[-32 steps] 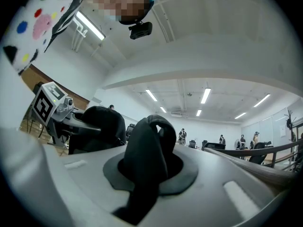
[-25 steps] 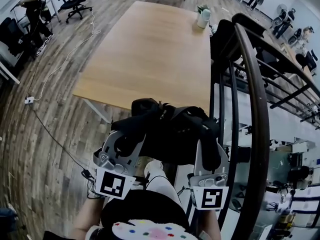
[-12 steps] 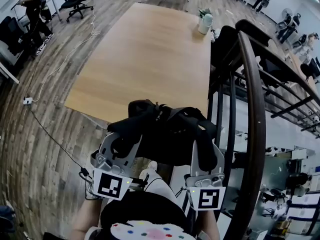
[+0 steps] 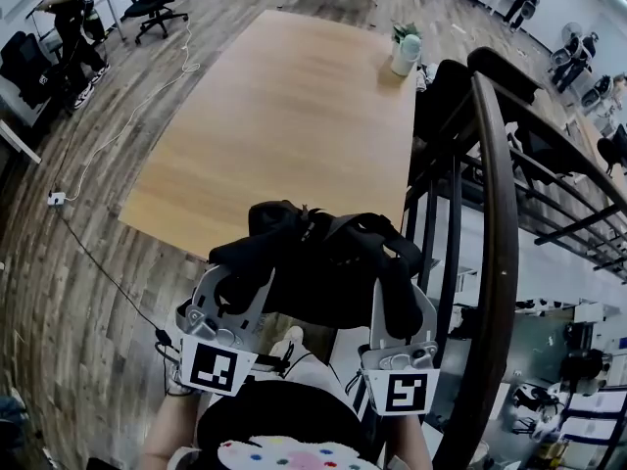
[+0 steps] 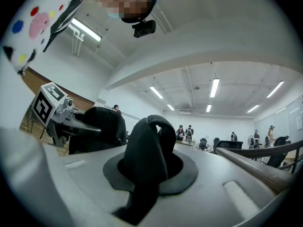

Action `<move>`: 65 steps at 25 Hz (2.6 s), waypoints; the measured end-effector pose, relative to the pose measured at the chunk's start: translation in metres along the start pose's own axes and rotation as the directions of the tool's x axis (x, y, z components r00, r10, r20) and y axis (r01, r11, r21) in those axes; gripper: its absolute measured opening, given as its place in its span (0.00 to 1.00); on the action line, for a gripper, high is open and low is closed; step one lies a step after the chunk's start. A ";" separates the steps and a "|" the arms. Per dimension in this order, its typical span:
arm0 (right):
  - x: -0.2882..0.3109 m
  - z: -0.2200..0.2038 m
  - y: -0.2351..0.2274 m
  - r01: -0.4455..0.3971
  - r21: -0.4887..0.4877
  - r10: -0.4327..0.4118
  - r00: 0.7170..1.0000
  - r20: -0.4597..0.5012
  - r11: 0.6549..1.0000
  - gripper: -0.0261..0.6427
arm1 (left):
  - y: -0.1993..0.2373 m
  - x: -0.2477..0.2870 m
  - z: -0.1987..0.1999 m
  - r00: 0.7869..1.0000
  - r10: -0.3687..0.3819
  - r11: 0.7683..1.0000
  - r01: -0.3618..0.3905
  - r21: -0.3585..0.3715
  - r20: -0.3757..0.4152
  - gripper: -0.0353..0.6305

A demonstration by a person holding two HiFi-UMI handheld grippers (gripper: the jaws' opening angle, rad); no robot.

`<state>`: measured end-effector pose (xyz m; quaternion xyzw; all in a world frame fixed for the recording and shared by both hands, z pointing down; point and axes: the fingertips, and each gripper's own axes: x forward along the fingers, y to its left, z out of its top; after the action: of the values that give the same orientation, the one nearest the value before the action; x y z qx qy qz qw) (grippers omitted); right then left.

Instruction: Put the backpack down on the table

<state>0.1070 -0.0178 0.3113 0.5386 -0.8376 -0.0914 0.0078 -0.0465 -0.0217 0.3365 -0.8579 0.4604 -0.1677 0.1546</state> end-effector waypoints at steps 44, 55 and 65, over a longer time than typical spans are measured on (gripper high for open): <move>0.170 -0.003 -0.097 0.086 -0.136 -0.088 0.996 -0.009 0.987 0.13 | 0.114 0.182 0.015 0.989 -0.091 0.995 0.086 0.040 0.120 0.13; 0.225 -0.035 -0.121 0.117 -0.107 -0.120 0.992 -0.026 0.987 0.13 | 0.135 0.245 -0.012 0.985 -0.116 0.993 0.114 0.024 0.124 0.13; 0.267 -0.082 -0.151 0.131 -0.108 -0.141 0.986 -0.085 0.985 0.13 | 0.145 0.305 -0.048 0.986 -0.128 0.991 0.131 -0.015 0.102 0.13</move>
<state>0.1398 -0.3321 0.3445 0.5971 -0.7918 -0.1096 0.0679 -0.0155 -0.3605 0.3626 -0.8950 0.3971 -0.1289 0.1570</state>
